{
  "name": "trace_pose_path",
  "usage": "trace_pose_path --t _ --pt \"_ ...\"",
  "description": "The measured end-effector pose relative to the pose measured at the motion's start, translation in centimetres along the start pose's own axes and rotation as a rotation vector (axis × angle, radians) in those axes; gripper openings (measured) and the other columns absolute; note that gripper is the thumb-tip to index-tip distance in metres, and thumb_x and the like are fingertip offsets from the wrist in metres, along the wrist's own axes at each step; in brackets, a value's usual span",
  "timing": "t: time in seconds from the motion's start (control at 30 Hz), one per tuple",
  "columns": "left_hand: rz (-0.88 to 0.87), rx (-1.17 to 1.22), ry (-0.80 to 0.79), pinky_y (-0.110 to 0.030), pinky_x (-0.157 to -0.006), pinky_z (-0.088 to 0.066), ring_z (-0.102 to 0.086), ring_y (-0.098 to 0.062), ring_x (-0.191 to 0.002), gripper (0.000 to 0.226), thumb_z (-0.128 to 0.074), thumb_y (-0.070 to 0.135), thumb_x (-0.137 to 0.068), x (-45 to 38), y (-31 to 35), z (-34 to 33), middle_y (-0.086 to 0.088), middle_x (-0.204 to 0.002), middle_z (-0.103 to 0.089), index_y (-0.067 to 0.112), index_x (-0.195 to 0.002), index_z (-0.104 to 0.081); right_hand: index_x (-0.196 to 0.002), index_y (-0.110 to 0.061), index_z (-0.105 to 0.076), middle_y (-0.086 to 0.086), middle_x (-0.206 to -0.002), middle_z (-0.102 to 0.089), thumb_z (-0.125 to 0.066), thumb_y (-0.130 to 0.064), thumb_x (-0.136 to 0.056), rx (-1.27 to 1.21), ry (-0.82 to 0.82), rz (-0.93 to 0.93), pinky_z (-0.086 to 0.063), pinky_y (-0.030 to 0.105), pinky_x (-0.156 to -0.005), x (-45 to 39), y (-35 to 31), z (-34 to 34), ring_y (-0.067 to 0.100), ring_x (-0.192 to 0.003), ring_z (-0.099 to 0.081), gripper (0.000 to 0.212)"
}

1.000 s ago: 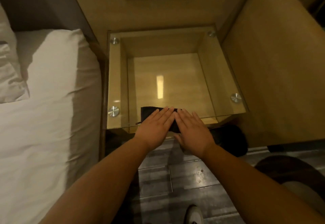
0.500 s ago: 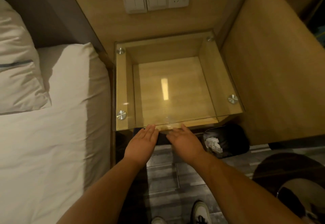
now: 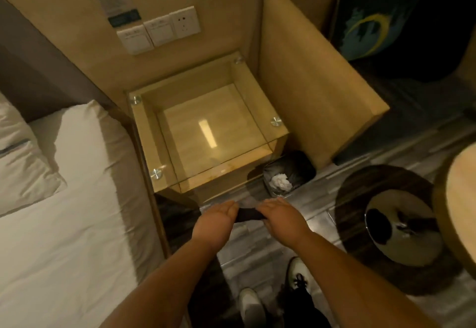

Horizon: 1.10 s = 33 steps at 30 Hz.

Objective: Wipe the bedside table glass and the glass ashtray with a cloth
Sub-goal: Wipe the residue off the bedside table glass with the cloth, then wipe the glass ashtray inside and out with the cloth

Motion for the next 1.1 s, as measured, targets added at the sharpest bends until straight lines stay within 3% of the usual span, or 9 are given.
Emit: trace_pose_path --t 0.27,0.4,0.57,0.63,0.73,0.8,0.97,1.03,1.1 --pt "-0.356 -0.007 -0.051 -0.032 -0.091 -0.044 -0.057 -0.021 -0.112 0.039 -0.047 0.020 -0.098 -2.4 14.8 5.2 -0.003 -0.130 -0.058 0.026 -0.136 -0.044 -0.119 -0.020 -0.062 0.004 -0.116 -0.066 -0.053 -0.018 -0.090 -0.088 0.206 -0.309 -0.042 0.040 -0.100 14.2 7.3 8.1 0.024 -0.105 -0.059 0.030" --pt "-0.564 -0.068 -0.085 -0.032 -0.099 -0.040 -0.053 -0.022 -0.122 0.046 -0.046 0.016 -0.097 -4.8 24.9 6.2 -0.004 -0.138 -0.053 0.024 -0.142 -0.040 -0.124 -0.023 -0.059 -0.001 -0.122 -0.063 -0.051 -0.022 -0.094 -0.074 0.265 -0.494 -0.031 0.036 -0.109 22.7 12.0 10.9 0.022 -0.110 -0.056 0.031" --pt "-0.789 -0.163 -0.087 -0.034 -0.108 -0.035 -0.043 -0.021 -0.133 0.056 -0.046 0.015 -0.098 -6.5 37.4 6.0 -0.001 -0.152 -0.038 0.024 -0.150 -0.028 -0.106 -0.031 -0.064 -0.004 -0.098 -0.068 -0.056 -0.018 -0.085 -0.123 0.396 -0.699 -0.048 0.035 -0.081 32.6 17.8 13.4 0.020 -0.086 -0.057 0.026" --pt "-0.856 -0.187 -0.076 -0.037 -0.105 -0.042 -0.048 -0.021 -0.128 0.055 -0.046 0.014 -0.096 -7.1 42.0 5.2 0.000 -0.148 -0.043 0.026 -0.147 -0.031 -0.108 -0.033 -0.062 -0.004 -0.098 -0.068 -0.054 -0.020 -0.087 -0.137 0.419 -0.760 -0.046 0.034 -0.080 36.0 20.3 13.8 0.019 -0.084 -0.056 0.025" --pt "-0.935 -0.195 -0.093 -0.037 -0.100 -0.045 -0.052 -0.020 -0.122 0.049 -0.049 0.016 -0.095 -8.1 48.5 3.8 0.001 -0.138 -0.052 0.027 -0.142 -0.039 -0.109 -0.028 -0.061 -0.003 -0.102 -0.067 -0.052 -0.020 -0.091 -0.123 0.441 -0.806 -0.031 0.026 -0.074 40.7 24.4 13.8 0.020 -0.088 -0.055 0.023" --pt "-0.968 -0.196 -0.106 -0.037 -0.096 -0.047 -0.055 -0.020 -0.117 0.044 -0.052 0.017 -0.093 -9.0 52.3 2.5 0.000 -0.129 -0.057 0.027 -0.135 -0.044 -0.108 -0.028 -0.062 -0.003 -0.102 -0.067 -0.051 -0.020 -0.090 -0.142 0.459 -0.845 -0.026 0.023 -0.075 43.4 27.5 13.5 0.019 -0.090 -0.057 0.021" --pt "-1.021 -0.235 -0.127 -0.037 -0.099 -0.044 -0.055 -0.023 -0.116 0.043 -0.053 0.021 -0.093 -12.8 60.3 -1.6 -0.003 -0.130 -0.058 0.023 -0.136 -0.046 -0.103 -0.028 -0.063 -0.003 -0.099 -0.068 -0.052 -0.020 -0.089 -0.204 0.443 -0.854 -0.035 0.027 -0.076 48.4 36.1 12.4 0.019 -0.087 -0.059 0.020" --pt "-1.046 -0.233 -0.070 -0.036 -0.092 -0.048 -0.059 -0.024 -0.109 0.043 -0.059 0.020 -0.090 -14.3 63.0 -3.3 -0.002 -0.121 -0.062 0.023 -0.131 -0.049 -0.108 -0.027 -0.063 -0.003 -0.102 -0.069 -0.054 -0.021 -0.088 -0.168 0.446 -0.856 -0.036 0.025 -0.078 49.7 39.9 11.6 0.019 -0.088 -0.061 0.022" --pt "-1.071 -0.268 0.026 -0.036 -0.084 -0.052 -0.063 -0.023 -0.099 0.045 -0.068 0.017 -0.082 -15.6 65.2 -4.8 -0.002 -0.110 -0.065 0.022 -0.123 -0.053 -0.114 -0.027 -0.062 -0.003 -0.108 -0.068 -0.062 -0.020 -0.084 -0.113 0.474 -0.872 -0.040 0.026 -0.088 50.4 43.5 10.6 0.017 -0.095 -0.062 0.031"
Point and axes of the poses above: each hand's wrist, its own x-axis away from the middle knuckle, its own z-axis out of the back of the hand, y = z × x, the point moved 2 cm from there along -x, towards the middle knuckle
